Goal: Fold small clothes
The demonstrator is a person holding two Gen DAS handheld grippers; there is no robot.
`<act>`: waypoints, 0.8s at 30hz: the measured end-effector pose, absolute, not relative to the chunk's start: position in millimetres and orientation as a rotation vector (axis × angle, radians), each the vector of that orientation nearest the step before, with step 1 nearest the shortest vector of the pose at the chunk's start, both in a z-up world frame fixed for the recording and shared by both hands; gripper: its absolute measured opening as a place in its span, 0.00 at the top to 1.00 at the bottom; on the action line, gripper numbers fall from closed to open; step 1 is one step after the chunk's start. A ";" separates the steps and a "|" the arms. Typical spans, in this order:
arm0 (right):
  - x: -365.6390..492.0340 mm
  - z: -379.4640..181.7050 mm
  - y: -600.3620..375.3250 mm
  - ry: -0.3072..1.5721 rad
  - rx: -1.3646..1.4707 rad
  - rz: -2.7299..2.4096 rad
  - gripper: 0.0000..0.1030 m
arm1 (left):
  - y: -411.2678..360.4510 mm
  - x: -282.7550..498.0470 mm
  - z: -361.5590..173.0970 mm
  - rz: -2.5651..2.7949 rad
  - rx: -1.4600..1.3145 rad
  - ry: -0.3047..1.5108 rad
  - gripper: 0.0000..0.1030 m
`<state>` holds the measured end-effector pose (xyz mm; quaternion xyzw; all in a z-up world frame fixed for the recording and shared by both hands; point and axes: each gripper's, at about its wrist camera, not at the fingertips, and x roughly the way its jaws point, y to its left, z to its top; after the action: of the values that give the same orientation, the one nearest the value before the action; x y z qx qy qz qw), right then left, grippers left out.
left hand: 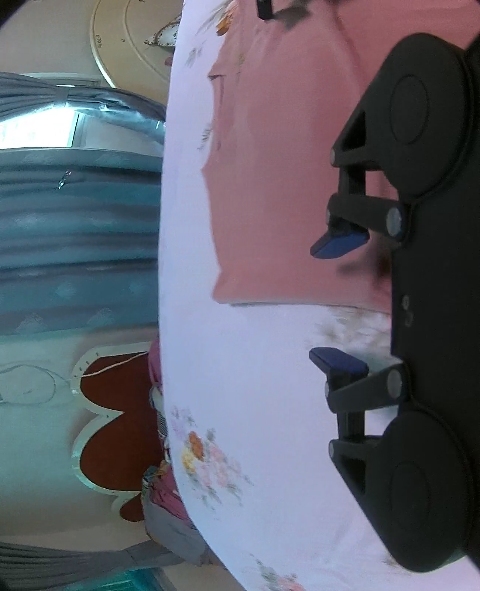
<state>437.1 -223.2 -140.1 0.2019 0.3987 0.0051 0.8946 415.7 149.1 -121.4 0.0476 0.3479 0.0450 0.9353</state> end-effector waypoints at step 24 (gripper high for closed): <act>434.0 -137.2 -214.8 0.753 0.260 -0.032 0.85 | 162.9 541.6 -162.3 0.189 -0.049 0.808 0.54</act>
<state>434.0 -214.8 -137.2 0.1263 0.3665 -0.0157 0.9217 541.6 162.9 -162.3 -0.0239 0.3922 0.0919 0.9149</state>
